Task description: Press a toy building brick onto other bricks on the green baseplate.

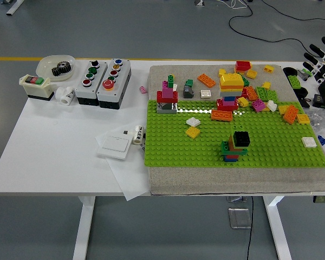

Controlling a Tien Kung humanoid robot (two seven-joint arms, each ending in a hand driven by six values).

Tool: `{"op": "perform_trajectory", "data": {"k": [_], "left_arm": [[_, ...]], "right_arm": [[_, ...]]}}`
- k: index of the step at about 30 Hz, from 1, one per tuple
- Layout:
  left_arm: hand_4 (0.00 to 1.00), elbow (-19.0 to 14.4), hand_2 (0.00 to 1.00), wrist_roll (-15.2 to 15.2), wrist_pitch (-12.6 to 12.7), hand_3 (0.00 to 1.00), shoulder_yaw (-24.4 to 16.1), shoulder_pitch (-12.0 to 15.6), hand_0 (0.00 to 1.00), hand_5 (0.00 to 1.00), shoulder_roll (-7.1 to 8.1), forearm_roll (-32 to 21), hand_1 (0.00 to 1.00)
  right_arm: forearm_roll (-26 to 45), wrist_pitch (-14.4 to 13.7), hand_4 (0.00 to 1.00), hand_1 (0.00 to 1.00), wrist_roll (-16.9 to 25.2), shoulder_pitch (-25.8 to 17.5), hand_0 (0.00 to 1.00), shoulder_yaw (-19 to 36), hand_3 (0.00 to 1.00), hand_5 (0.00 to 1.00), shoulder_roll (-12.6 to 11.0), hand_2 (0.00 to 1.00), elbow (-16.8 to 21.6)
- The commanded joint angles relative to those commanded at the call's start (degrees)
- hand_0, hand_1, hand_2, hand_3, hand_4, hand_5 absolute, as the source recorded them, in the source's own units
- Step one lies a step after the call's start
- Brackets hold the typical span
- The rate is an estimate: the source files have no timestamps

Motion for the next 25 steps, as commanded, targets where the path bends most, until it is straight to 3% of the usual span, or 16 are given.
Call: {"op": "perform_trajectory", "data": {"k": [25], "left_arm": [[0.660, 0.0, 0.642, 0.3, 0.1, 0.622, -0.5, -0.1, 0.490, 0.741, 0.08, 1.0, 0.565]], "right_arm": [[3.5, 1.9, 0.998, 0.832, -2.3, -0.6, 0.900, 2.3, 0.895, 0.929, -0.5, 0.850, 2.2]]}}
